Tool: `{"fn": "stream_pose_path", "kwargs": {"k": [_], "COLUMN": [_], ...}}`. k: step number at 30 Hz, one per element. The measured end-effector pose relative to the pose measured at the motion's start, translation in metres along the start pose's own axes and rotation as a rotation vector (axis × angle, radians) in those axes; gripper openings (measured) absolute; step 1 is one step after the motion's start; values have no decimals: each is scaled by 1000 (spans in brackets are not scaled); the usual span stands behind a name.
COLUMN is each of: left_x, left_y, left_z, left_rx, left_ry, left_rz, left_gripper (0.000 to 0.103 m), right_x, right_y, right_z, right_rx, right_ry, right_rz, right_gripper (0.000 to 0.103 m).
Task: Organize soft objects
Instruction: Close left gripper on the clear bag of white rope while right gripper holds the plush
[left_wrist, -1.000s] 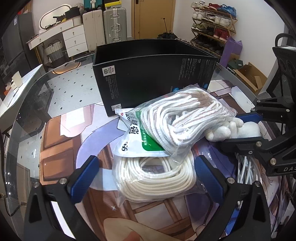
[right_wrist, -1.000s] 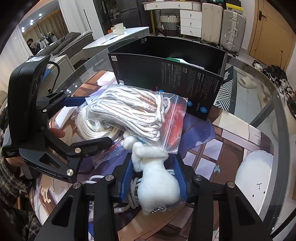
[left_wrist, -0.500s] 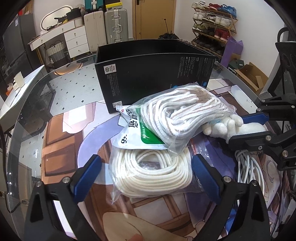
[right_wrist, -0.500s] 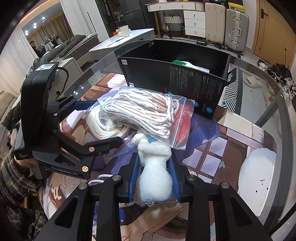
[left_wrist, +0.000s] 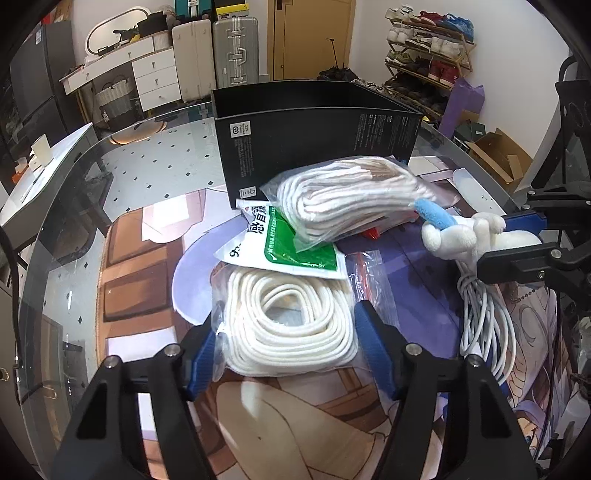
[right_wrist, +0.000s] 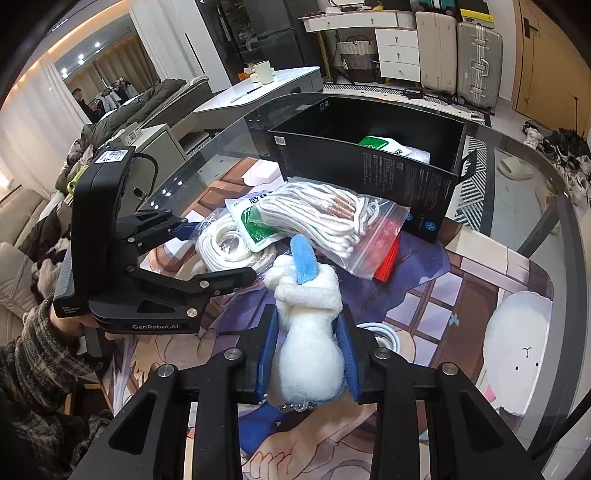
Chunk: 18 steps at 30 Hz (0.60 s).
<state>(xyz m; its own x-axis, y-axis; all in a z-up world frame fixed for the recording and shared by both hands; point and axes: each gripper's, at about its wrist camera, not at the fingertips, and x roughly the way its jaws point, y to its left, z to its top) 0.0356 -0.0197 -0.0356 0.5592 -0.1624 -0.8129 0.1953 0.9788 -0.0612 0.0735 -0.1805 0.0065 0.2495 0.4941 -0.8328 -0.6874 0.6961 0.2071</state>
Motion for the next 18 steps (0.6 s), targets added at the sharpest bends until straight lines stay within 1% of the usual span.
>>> {"fn": "stream_pose_path", "kwargs": {"k": [8, 10, 18], "left_x": [-10, -12, -27], "left_y": [-2, -2, 3], "left_z": [-9, -11, -20], "left_rx": [9, 6, 11], "left_ry": [20, 24, 9], "left_rz": [-19, -28, -19], "left_gripper": [57, 56, 50], "right_x": [-3, -4, -15], "right_y": [14, 12, 0], "right_z": [2, 3, 6], "right_rx": [-16, 2, 67], "right_ry": [-16, -31, -83], "right_rz": [15, 23, 13], "right_gripper": [32, 32, 32]}}
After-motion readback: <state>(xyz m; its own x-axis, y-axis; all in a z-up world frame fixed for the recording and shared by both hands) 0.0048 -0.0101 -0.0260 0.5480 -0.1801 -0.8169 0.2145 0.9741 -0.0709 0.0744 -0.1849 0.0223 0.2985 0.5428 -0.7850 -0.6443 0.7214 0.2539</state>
